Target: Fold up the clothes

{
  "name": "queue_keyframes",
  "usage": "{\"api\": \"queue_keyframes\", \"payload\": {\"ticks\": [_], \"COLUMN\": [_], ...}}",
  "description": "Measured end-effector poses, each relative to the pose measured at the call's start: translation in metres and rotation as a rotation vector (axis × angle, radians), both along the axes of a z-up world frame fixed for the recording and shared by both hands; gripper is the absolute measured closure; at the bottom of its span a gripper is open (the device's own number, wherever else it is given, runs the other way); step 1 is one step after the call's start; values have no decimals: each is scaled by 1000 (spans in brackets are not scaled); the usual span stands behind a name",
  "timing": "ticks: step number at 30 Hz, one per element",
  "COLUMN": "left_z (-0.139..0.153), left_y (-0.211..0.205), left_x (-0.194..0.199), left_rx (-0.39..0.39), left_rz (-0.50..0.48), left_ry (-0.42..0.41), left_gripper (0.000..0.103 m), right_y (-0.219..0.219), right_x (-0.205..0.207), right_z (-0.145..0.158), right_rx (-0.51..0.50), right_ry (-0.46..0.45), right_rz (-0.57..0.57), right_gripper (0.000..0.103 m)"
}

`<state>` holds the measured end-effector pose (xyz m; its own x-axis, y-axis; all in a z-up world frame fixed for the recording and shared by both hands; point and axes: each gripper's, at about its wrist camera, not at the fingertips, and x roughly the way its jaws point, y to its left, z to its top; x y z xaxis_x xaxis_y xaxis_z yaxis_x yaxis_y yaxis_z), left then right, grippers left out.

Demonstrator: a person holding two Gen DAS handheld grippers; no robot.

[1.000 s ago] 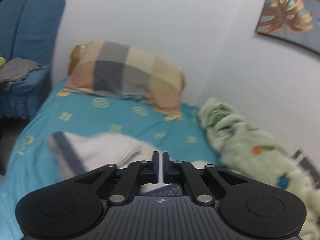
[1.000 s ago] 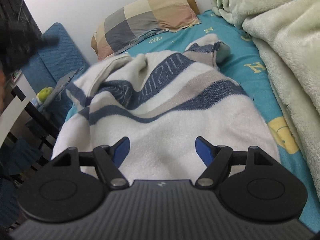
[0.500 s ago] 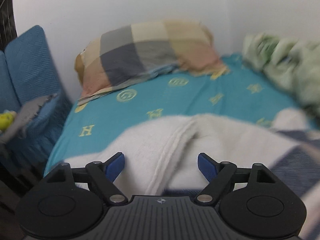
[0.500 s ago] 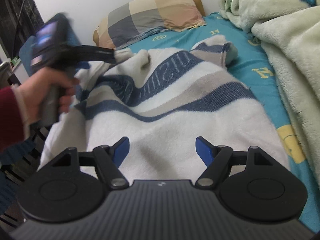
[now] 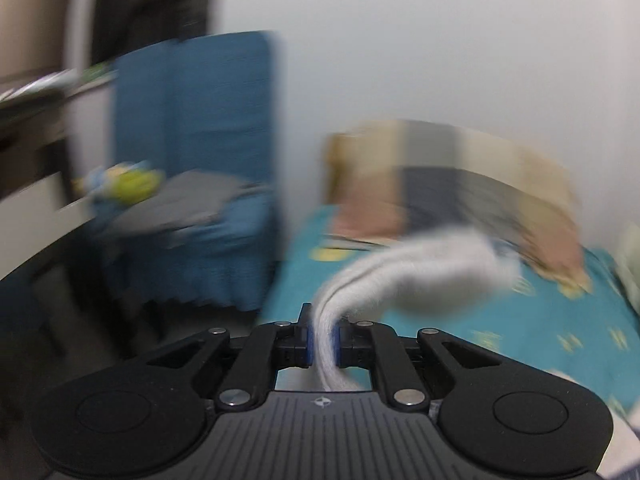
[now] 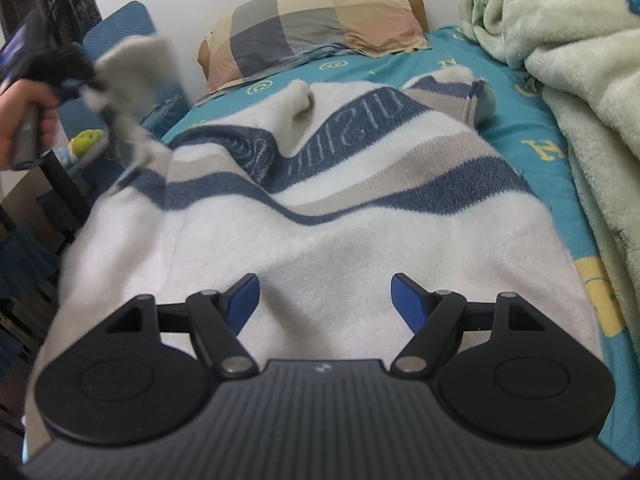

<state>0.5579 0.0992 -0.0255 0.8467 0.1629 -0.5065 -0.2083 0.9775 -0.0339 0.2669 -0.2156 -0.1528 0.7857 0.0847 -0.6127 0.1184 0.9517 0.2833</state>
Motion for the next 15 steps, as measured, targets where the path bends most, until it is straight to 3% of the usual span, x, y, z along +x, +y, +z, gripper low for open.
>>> {"api": "queue_keyframes", "payload": {"ticks": [5, 9, 12, 15], "left_z": [-44, -85, -90, -85], "left_y": [80, 109, 113, 103], "left_x": [-12, -37, -63, -116], "left_rx": [-120, -289, -378, -416], "left_rz": [153, 211, 172, 92], "left_ry": [143, 210, 206, 210], "left_gripper": [92, 88, 78, 58], "right_y": [2, 2, 4, 4], "right_x": [-1, 4, 7, 6], "right_z": [-1, -10, -15, -15], "right_rx": [-40, -43, -49, -42], "right_ry": [7, 35, 45, 41], "right_rz": [6, 16, 29, 38], "right_gripper": [28, 28, 27, 27]}}
